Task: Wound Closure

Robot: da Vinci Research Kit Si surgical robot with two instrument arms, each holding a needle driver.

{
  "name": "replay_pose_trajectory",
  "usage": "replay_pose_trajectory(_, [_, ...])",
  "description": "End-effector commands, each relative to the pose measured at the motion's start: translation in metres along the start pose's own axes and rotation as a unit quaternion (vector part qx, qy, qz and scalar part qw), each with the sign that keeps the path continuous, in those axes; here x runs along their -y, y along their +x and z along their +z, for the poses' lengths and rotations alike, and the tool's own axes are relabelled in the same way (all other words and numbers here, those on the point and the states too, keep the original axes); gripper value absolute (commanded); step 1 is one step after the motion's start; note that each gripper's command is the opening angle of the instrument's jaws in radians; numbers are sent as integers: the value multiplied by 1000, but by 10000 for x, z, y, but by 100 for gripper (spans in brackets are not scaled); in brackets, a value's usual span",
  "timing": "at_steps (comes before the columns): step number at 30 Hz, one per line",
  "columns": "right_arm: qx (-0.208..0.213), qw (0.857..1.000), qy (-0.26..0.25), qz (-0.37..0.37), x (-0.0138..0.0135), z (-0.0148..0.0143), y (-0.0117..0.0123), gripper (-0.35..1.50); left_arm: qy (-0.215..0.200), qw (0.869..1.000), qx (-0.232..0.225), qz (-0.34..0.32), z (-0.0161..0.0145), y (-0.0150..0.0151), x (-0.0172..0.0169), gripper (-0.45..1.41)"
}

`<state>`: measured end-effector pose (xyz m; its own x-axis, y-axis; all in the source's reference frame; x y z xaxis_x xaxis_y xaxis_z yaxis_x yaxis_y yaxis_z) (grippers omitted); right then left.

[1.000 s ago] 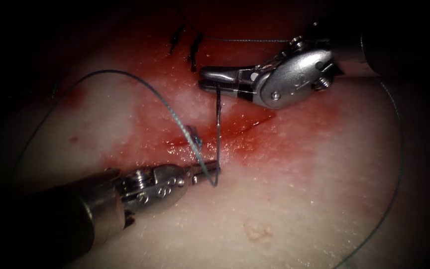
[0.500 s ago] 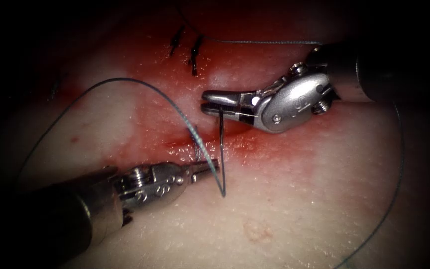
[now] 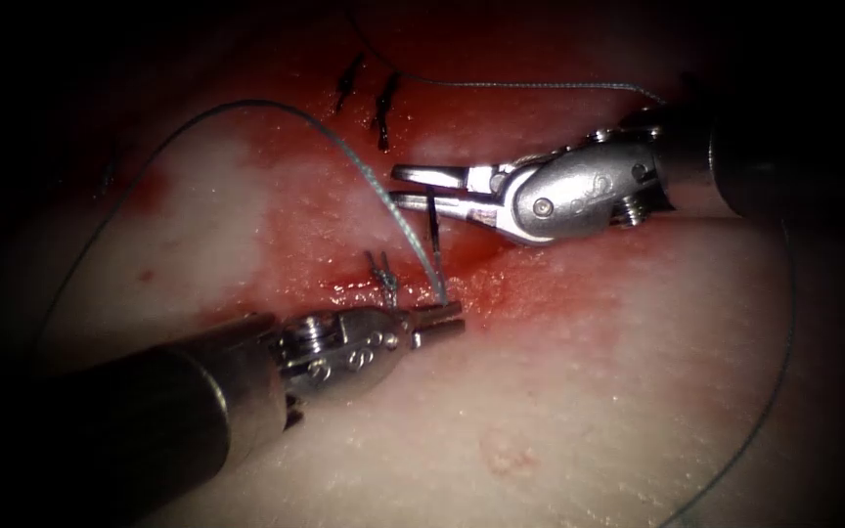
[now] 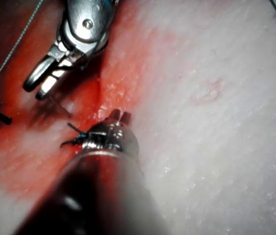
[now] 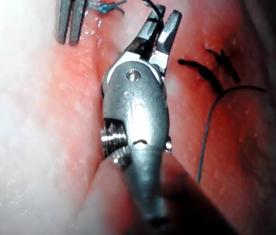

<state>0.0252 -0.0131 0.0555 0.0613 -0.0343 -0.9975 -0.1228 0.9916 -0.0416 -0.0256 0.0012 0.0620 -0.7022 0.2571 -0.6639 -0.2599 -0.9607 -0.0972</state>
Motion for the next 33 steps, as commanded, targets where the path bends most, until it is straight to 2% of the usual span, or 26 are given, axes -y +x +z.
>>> replay_pose_trajectory(1, [-1, 1000, 0, 10, -5, 9, -3, -35, -4, 1000, 1, -2, 11, -4, -4, 5])
replay_pose_trajectory(4, [-6, 998, 10, 62, -21, 11, -1, -35, -17, 1000, 15, -7, 17, -18, -14, 5])
replay_pose_trajectory(13, [-1, 986, 22, 162, -30, 14, -9, -35, -25, 999, 20, -12, 16, -40, -13, 7])
replay_pose_trajectory(20, [16, 968, 0, 252, -35, 20, -22, -35, -26, 999, 20, -11, 12, -42, -13, 7])
replay_pose_trajectory(24, [27, 938, -24, 346, -42, 23, -29, -35, -26, 999, 20, -12, 12, -41, -14, 7])
replay_pose_trajectory(26, [30, 909, -31, 415, -46, 24, -33, -35, -27, 999, 20, -12, 10, -39, -15, 7])
replay_pose_trajectory(27, [30, 909, -31, 415, -46, 24, -33, -35, -27, 999, 20, -12, 10, -39, -15, 7])
replay_pose_trajectory(29, [39, 899, -30, 436, -47, 24, -34, -35, -27, 999, 20, -13, 9, -38, -15, 7])
replay_pose_trajectory(30, [48, 885, -29, 462, -46, 25, -35, -35, -28, 999, 20, -14, 8, -37, -15, 7])
replay_pose_trajectory(31, [48, 885, -29, 462, -46, 25, -35, -35, -28, 999, 20, -14, 8, -37, -15, 7])
replay_pose_trajectory(33, [53, 873, -29, 485, -45, 25, -35, -35, -28, 999, 20, -15, 7, -35, -14, 7])
